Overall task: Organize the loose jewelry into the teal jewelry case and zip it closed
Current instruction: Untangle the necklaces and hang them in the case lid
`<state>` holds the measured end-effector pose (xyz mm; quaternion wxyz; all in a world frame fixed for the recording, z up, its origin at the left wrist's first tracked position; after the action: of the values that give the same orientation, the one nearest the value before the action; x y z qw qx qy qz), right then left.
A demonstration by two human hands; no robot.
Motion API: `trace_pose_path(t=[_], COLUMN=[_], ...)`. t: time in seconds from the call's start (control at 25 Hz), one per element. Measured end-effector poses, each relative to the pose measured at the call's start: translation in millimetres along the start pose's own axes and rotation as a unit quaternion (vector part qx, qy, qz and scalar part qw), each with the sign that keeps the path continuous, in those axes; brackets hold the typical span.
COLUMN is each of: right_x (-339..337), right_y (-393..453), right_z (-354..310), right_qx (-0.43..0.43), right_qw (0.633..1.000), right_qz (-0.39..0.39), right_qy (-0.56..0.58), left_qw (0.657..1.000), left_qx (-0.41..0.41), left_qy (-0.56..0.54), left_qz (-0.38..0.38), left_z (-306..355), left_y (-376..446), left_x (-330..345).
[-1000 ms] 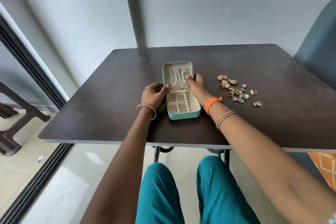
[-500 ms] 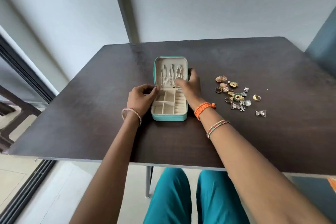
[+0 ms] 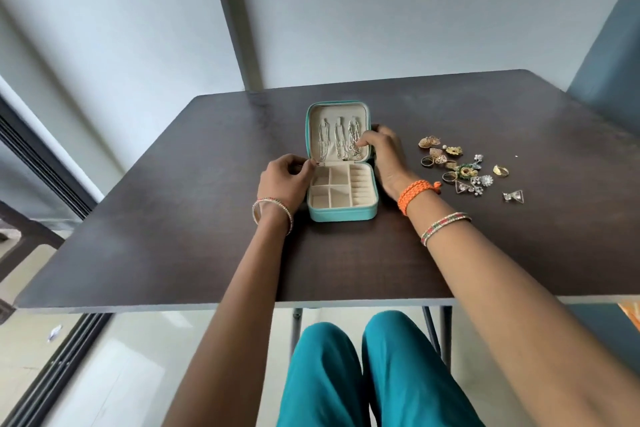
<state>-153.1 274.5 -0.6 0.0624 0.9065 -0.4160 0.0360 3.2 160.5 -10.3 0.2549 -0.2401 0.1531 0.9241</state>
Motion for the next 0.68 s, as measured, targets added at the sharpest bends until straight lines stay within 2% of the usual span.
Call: trace_pose_path(t=[0.24,0.48,0.68], right_x=[-4,-2,-12], right_y=[-23,-46,-68], right_z=[-3,4,5], right_qx=[-0.002,-0.008,0.015], right_qw=[0.999,0.992,0.989], right_qz=[-0.001,-0.087,-0.090], right_qy=[-0.050,-0.093,-0.119], left_qw=[0.999,0.997,0.996], left_qx=[0.024,0.048,0.056], left_qy=[-0.022,-0.049,-0.043], left_qz=[-0.024,-0.030,-0.051], left_z=[-3,2,7], left_y=[-17,-39,-57], left_x=[-4,-7,-5])
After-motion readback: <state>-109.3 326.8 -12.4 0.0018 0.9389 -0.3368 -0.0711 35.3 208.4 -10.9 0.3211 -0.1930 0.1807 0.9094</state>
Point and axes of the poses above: each hand's wrist, its own y-axis towards the middle knuckle, its own x-axis out of the palm, z = x × y, the point moved 7 cm from there along y, towards the middle knuckle, and after that the axes turned 4 degrees about -z, right-handed, at the moved point
